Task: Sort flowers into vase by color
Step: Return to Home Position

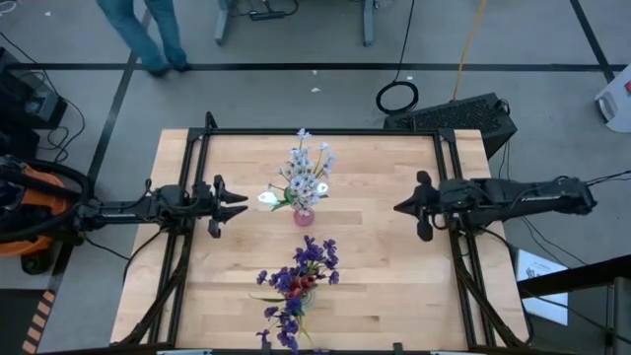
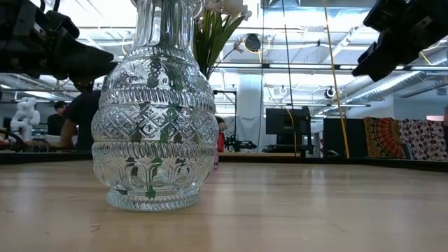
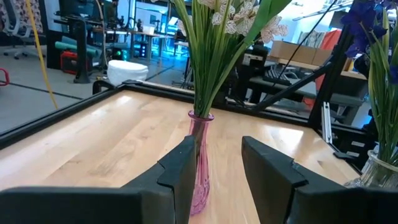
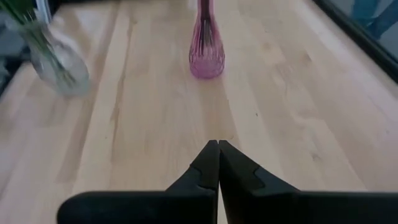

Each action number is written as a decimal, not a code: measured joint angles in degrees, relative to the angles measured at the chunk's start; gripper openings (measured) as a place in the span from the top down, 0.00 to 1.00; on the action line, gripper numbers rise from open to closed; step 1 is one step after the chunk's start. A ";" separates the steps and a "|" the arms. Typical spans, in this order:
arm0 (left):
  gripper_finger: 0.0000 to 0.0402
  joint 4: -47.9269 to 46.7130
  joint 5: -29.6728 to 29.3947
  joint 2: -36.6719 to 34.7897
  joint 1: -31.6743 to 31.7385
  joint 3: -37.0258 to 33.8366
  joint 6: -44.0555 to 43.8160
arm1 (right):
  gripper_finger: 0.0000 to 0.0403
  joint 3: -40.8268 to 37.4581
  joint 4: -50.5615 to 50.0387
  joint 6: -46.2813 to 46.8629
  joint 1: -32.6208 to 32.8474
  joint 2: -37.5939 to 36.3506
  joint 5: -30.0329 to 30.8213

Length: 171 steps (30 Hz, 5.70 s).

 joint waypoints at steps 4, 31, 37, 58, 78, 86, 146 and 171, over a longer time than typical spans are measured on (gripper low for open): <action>0.66 0.00 -0.14 0.00 0.00 0.00 0.00 | 1.00 -0.10 0.15 1.16 -0.02 -4.56 0.99; 0.66 -0.07 -0.20 0.02 0.00 -0.02 0.02 | 1.00 -27.12 29.32 -4.15 -0.02 -23.61 -3.08; 0.66 -0.07 -0.20 0.02 0.00 -0.02 0.02 | 1.00 -27.12 29.53 0.86 -0.02 -23.08 -2.98; 0.66 -0.09 -0.20 0.01 0.00 -0.04 0.02 | 1.00 -27.13 29.52 1.62 -0.02 -23.07 -3.01; 0.66 -0.09 -0.17 0.02 0.00 -0.04 0.02 | 1.00 -27.12 29.52 1.62 -0.02 -23.07 -3.06; 0.66 -0.08 -0.17 0.02 0.00 -0.04 0.01 | 1.00 -27.12 29.52 1.62 -0.02 -23.07 -3.06; 0.66 -0.07 -0.15 0.02 0.02 -0.07 0.02 | 1.00 -27.12 29.53 1.63 -0.02 -23.07 -3.05; 0.66 -0.07 -0.15 0.00 0.00 -0.07 0.02 | 1.00 -27.12 29.53 1.62 -0.02 -23.09 -3.06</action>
